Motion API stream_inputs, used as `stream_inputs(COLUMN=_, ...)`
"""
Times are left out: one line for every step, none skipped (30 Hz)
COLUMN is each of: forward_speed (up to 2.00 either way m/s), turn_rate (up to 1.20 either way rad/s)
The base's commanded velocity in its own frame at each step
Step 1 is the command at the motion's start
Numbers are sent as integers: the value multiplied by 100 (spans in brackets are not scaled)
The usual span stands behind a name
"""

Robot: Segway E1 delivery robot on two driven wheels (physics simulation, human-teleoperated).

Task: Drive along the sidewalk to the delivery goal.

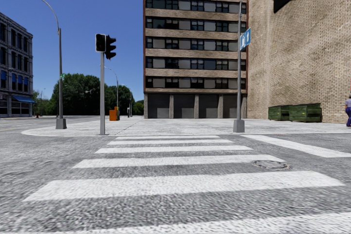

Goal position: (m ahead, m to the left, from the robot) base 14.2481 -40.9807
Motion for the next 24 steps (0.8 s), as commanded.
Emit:
stream_inputs(forward_speed=138, turn_rate=0)
stream_inputs(forward_speed=138, turn_rate=0)
stream_inputs(forward_speed=138, turn_rate=0)
stream_inputs(forward_speed=138, turn_rate=0)
stream_inputs(forward_speed=138, turn_rate=0)
stream_inputs(forward_speed=138, turn_rate=0)
stream_inputs(forward_speed=138, turn_rate=0)
stream_inputs(forward_speed=138, turn_rate=0)
stream_inputs(forward_speed=139, turn_rate=0)
stream_inputs(forward_speed=139, turn_rate=0)
stream_inputs(forward_speed=139, turn_rate=0)
stream_inputs(forward_speed=140, turn_rate=0)
stream_inputs(forward_speed=149, turn_rate=0)
stream_inputs(forward_speed=200, turn_rate=0)
stream_inputs(forward_speed=200, turn_rate=0)
stream_inputs(forward_speed=200, turn_rate=0)
stream_inputs(forward_speed=200, turn_rate=0)
stream_inputs(forward_speed=200, turn_rate=0)
stream_inputs(forward_speed=200, turn_rate=0)
stream_inputs(forward_speed=200, turn_rate=0)
stream_inputs(forward_speed=200, turn_rate=0)
stream_inputs(forward_speed=200, turn_rate=0)
stream_inputs(forward_speed=200, turn_rate=0)
stream_inputs(forward_speed=200, turn_rate=0)
